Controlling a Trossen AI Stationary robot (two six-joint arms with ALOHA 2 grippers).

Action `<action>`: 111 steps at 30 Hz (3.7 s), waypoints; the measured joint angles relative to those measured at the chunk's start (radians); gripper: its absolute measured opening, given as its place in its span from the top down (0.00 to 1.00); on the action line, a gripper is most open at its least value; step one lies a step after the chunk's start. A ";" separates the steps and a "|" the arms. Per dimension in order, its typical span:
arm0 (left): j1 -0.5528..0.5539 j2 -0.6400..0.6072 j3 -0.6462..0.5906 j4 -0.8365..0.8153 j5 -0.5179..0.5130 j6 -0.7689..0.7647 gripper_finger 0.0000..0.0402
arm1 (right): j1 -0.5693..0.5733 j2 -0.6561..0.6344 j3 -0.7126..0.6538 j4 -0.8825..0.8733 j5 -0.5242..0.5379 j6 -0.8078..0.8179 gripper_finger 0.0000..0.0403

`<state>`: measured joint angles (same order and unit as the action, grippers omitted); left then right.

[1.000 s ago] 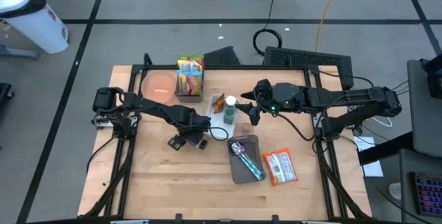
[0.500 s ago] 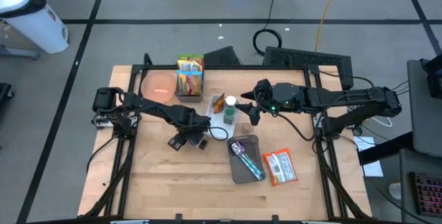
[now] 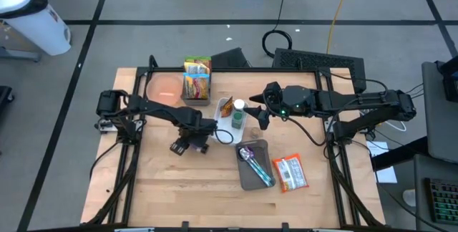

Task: Pick & Place Food Item
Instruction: Put the purple seasoning bottle into the white bin

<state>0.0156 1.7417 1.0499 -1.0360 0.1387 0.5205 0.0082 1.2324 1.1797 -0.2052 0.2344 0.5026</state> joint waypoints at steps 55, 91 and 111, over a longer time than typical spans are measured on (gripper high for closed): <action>0.173 -0.466 0.007 0.566 0.383 -0.608 0.56 | -0.047 0.245 0.000 0.464 -0.267 -0.111 0.34; 0.174 -0.466 0.007 0.628 0.382 -0.590 0.56 | -0.062 0.245 0.000 0.477 -0.362 -0.072 0.51; 0.174 -0.468 0.008 0.726 0.388 -0.627 0.33 | -0.061 0.248 -0.001 0.472 -0.373 -0.083 0.52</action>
<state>0.1897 1.2739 1.0580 -0.3099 0.5270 -0.1065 -0.0525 1.4802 1.1786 0.2669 -0.1385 0.4192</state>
